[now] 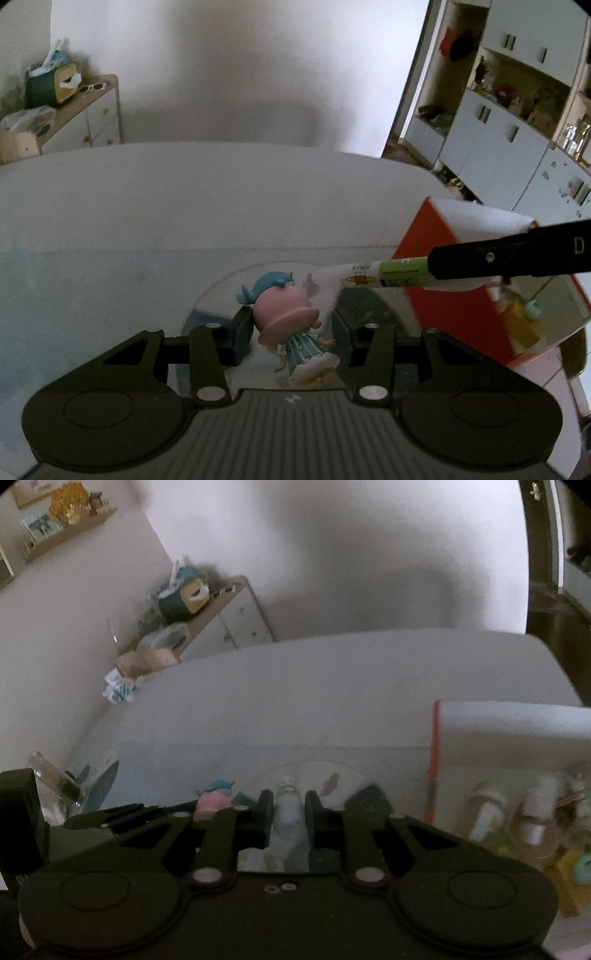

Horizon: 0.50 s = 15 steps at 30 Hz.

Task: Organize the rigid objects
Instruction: 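Carry the toy figure and marker into the box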

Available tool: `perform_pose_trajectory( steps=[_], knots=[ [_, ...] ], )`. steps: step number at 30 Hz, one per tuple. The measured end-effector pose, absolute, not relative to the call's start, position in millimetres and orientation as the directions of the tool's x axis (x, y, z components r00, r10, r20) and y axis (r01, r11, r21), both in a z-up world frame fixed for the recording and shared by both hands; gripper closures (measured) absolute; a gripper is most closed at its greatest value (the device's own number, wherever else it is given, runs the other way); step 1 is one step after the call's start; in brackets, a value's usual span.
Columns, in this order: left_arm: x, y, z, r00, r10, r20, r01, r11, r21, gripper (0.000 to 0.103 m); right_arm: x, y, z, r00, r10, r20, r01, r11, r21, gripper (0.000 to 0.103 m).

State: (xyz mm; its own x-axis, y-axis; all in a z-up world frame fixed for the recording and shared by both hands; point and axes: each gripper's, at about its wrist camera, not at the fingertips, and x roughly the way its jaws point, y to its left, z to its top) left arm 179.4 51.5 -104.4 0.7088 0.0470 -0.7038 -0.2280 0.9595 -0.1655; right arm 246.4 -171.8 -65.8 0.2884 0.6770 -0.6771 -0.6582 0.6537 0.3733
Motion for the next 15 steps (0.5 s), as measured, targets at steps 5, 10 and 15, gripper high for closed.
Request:
perform_pose_trajectory(
  steps=[5,10,15],
  knots=[
    [186,29,-80,0.732,0.027,-0.681,-0.186,0.969,-0.162,0.057,253,-206,-52,0.347,0.682,-0.644,-0.639,0.675,0.37,0.086],
    [199,2,-63,0.749,0.004,-0.662,-0.139,0.979,-0.151,0.057,260,-242,-45,0.394,0.676,-0.623,-0.615,0.697,0.369,0.086],
    [212,-36,-57,0.751,-0.026,-0.66,-0.094,0.985,-0.146,0.057,267,-279,-46,0.427,0.656,-0.623,-0.589,0.724,0.36,0.086]
  ],
)
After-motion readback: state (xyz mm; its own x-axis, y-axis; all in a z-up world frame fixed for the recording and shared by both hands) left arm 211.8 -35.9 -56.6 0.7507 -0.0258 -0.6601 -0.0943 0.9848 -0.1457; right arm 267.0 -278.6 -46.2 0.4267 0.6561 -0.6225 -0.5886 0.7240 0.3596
